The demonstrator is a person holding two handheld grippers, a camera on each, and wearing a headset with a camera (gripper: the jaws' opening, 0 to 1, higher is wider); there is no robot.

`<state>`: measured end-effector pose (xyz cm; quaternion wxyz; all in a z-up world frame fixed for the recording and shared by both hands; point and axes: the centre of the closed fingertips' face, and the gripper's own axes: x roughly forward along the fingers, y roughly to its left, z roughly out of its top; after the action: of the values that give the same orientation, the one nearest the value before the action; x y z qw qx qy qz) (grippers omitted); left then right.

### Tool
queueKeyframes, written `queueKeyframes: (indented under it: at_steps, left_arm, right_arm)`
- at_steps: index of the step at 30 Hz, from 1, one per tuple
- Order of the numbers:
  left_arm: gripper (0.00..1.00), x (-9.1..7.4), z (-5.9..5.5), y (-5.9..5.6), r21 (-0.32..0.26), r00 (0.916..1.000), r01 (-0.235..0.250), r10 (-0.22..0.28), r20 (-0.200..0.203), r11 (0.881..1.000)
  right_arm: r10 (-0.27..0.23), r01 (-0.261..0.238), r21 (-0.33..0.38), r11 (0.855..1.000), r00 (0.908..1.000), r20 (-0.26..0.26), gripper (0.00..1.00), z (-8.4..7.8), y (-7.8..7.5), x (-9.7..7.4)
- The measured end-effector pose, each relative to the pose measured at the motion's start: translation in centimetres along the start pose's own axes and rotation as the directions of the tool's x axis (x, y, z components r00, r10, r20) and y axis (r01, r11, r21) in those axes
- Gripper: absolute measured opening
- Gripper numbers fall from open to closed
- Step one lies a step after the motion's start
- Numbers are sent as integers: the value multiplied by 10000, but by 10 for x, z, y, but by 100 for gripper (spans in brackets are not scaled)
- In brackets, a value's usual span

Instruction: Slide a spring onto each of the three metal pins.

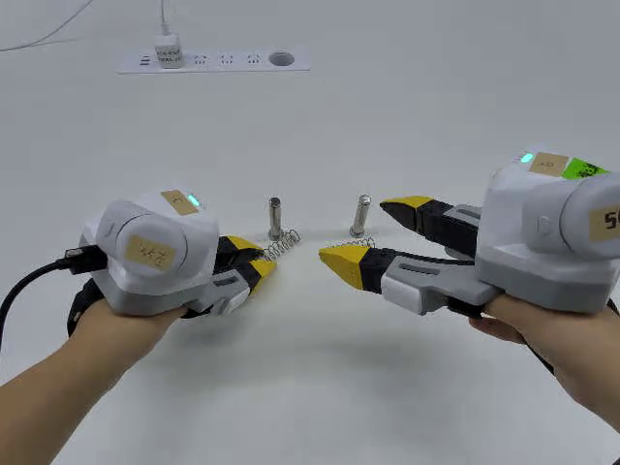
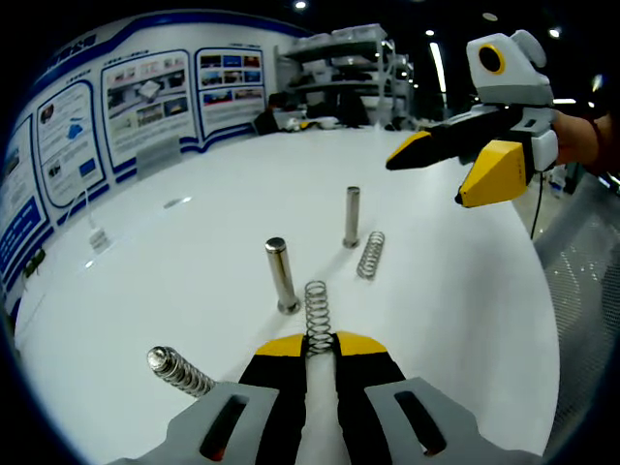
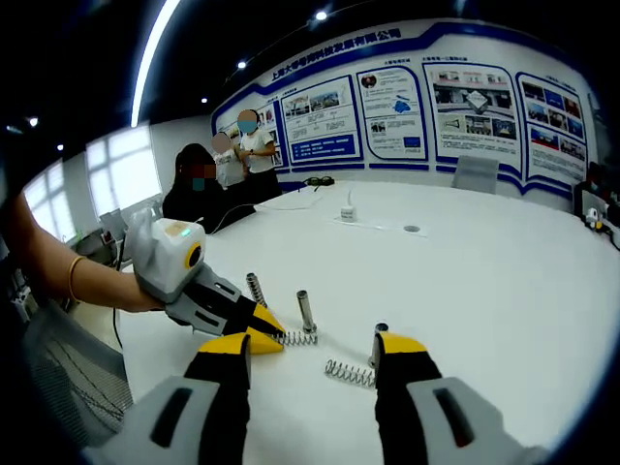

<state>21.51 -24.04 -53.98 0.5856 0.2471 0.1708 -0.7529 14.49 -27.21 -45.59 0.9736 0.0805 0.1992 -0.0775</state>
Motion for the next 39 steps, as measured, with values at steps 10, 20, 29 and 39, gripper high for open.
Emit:
queueKeyframes:
  at_steps: [10,20,29,39]
  left_arm:
    - [9,-22,10,-13,-630,9959,177,-120,899,9979]
    - [10,-46,32,-19,-1362,9763,322,-20,2165,9902]
    - [10,-65,51,-22,-1441,9517,280,178,3067,9892]
    - [10,-82,65,-30,-1269,9326,208,265,3599,9917]
  right_arm:
    - [88,-99,574,9983,9998,194,51,7,2,0]
    - [443,-520,1504,9873,9976,539,47,15,11,5]
    - [1029,-1230,2560,9588,9906,904,41,21,29,12]
    - [1661,-2006,3342,9209,9776,1289,30,29,48,15]
